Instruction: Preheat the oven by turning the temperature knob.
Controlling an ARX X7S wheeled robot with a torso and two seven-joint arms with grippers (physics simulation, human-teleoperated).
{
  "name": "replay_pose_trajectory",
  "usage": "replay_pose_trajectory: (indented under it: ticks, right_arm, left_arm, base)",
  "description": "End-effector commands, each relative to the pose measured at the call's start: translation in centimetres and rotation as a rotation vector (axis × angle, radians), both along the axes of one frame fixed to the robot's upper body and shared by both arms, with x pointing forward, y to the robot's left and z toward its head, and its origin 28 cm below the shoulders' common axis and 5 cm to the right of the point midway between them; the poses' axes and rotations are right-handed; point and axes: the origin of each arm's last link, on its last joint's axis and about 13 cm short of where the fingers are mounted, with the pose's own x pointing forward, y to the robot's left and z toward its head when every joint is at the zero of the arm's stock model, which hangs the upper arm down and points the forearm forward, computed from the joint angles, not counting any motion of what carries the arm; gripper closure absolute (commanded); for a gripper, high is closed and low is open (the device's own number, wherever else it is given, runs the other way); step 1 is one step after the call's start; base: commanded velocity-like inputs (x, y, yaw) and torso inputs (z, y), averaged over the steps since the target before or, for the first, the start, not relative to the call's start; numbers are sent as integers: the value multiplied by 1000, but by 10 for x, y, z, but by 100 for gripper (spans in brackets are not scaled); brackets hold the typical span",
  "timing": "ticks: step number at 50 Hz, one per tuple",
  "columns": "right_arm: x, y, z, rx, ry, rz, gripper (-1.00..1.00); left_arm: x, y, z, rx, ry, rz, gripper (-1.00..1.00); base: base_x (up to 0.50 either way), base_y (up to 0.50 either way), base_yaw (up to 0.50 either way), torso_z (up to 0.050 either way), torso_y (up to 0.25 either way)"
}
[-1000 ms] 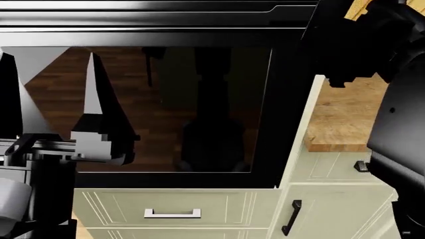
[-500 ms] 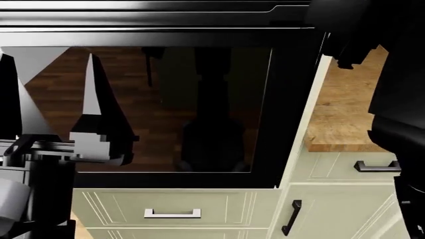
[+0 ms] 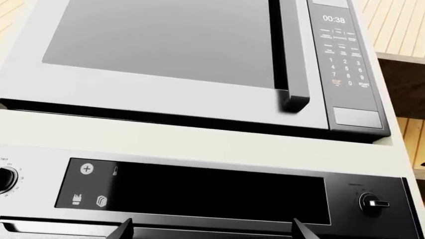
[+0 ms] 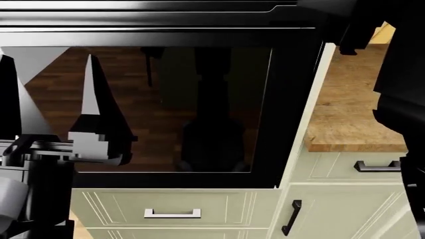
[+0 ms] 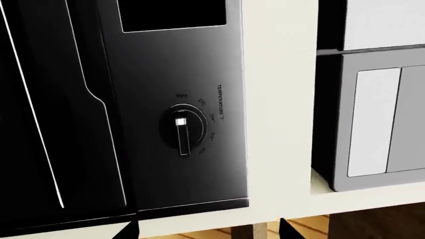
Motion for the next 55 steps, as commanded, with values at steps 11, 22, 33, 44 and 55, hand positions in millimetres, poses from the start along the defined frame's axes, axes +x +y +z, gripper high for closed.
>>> replay_pose_trajectory:
  ticks: [11, 22, 33, 44, 55]
  right_arm:
    - [-2, 5, 12, -22, 16, 24, -100]
    - [12, 7, 17, -18, 10, 16, -100]
    - [15, 17, 24, -33, 24, 25, -100]
    - [18, 26, 29, -49, 39, 43, -100]
    - [24, 29, 22, -32, 38, 68, -100]
  left_arm:
    - [0, 0, -1, 3, 4, 1, -100]
    - [3, 2, -2, -1, 8, 8, -100]
    - [8, 2, -2, -10, 10, 9, -100]
    - [8, 2, -1, -16, 10, 6, -100]
    - [7, 2, -1, -17, 10, 6, -100]
  base:
    - [0, 0, 0, 0, 0]
    - [0, 0, 0, 0, 0]
    - [0, 0, 0, 0, 0]
    - [0, 0, 0, 0, 0]
    - [0, 0, 0, 0, 0]
